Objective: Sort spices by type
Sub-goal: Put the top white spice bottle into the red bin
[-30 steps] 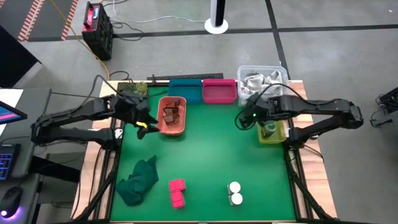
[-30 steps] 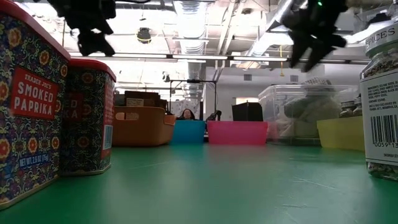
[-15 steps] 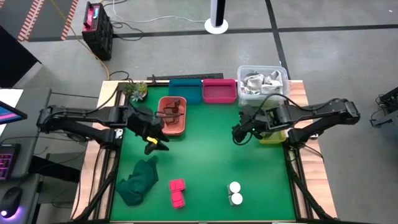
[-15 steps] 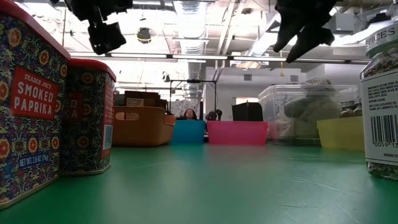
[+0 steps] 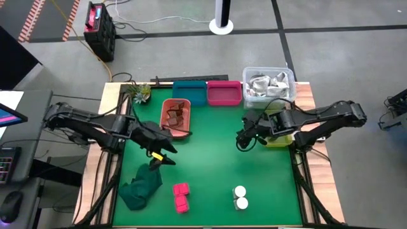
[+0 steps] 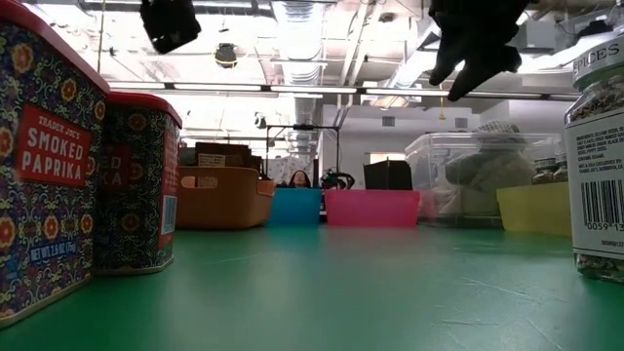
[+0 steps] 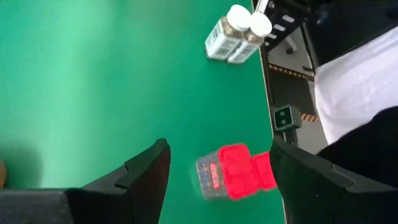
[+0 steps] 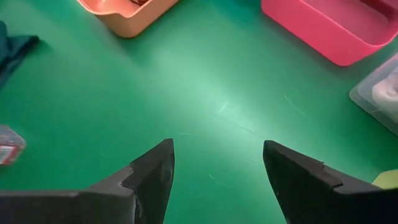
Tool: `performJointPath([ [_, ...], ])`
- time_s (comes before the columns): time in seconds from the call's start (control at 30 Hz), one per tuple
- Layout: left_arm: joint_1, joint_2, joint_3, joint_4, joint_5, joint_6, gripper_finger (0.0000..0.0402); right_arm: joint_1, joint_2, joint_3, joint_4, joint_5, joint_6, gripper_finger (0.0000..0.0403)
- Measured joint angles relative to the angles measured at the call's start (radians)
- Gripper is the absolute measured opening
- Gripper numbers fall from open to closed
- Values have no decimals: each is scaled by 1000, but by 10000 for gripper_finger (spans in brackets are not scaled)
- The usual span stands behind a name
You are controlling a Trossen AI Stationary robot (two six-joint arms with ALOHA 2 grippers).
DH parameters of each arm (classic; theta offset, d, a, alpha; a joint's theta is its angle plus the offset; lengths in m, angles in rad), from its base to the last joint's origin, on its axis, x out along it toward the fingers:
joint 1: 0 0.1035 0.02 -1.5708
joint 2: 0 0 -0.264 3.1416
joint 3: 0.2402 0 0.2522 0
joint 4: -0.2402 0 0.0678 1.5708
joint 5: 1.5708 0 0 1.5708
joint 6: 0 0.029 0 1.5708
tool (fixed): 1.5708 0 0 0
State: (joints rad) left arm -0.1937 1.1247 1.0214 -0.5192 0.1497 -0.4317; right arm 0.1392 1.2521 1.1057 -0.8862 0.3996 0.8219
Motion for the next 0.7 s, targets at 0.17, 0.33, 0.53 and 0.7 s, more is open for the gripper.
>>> performJointPath([
  [0.17,-24,38,45,-53,-11,-27,263,5,40,0,11,0,-1,272],
  [0.33,-33,40,50,-75,11,-77,263,32,61,0,37,-1,-1,272],
  [0.53,-33,37,50,-73,48,-62,263,63,73,0,72,-4,13,272],
  [0.7,-32,37,50,-79,49,-36,263,96,78,0,85,-4,27,272],
])
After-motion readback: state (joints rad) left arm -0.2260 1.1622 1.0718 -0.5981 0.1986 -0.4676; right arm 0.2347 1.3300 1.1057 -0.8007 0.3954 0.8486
